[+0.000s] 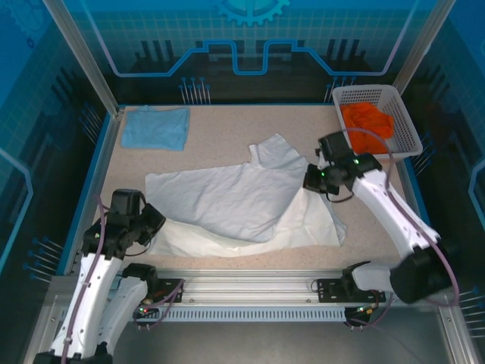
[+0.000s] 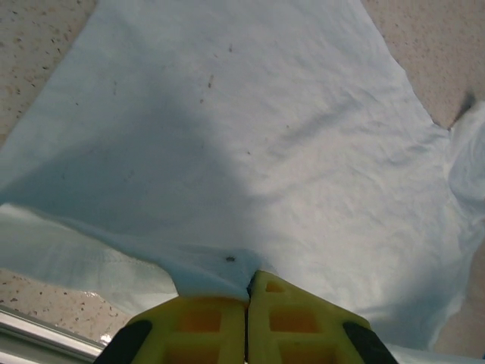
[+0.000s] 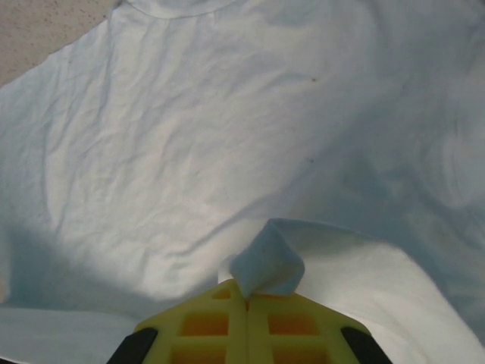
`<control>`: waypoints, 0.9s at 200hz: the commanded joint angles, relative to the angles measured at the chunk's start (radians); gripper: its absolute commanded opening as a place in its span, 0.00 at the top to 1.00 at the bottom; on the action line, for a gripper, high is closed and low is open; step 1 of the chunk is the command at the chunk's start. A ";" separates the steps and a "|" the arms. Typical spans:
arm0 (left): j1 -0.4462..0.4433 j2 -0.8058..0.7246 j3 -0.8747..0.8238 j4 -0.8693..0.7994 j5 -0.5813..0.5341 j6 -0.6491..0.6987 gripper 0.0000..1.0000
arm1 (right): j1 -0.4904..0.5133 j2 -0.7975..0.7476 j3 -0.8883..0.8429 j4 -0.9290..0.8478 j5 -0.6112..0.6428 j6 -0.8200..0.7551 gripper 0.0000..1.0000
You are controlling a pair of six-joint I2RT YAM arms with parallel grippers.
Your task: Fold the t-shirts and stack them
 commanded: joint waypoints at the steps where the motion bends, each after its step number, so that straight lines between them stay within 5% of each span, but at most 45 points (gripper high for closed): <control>1: 0.022 0.038 -0.001 0.048 -0.079 -0.031 0.92 | 0.020 0.125 0.088 -0.015 0.096 -0.074 1.00; 74: 0.088 0.185 -0.059 0.164 -0.066 -0.031 0.89 | 0.002 0.470 0.265 -0.007 0.043 -0.128 1.00; 124: 0.103 0.199 -0.073 0.150 -0.097 -0.015 0.88 | -0.023 0.484 0.250 0.024 -0.007 -0.133 1.00; 140: 0.115 0.205 -0.099 0.170 -0.102 -0.025 0.74 | -0.030 0.515 0.271 0.018 -0.020 -0.138 1.00; 166: 0.125 0.235 -0.098 0.212 -0.103 -0.009 0.44 | -0.053 0.546 0.292 0.020 -0.009 -0.138 0.60; 180: 0.125 0.262 -0.069 0.237 -0.103 0.029 0.36 | -0.087 0.558 0.295 0.032 -0.009 -0.128 0.49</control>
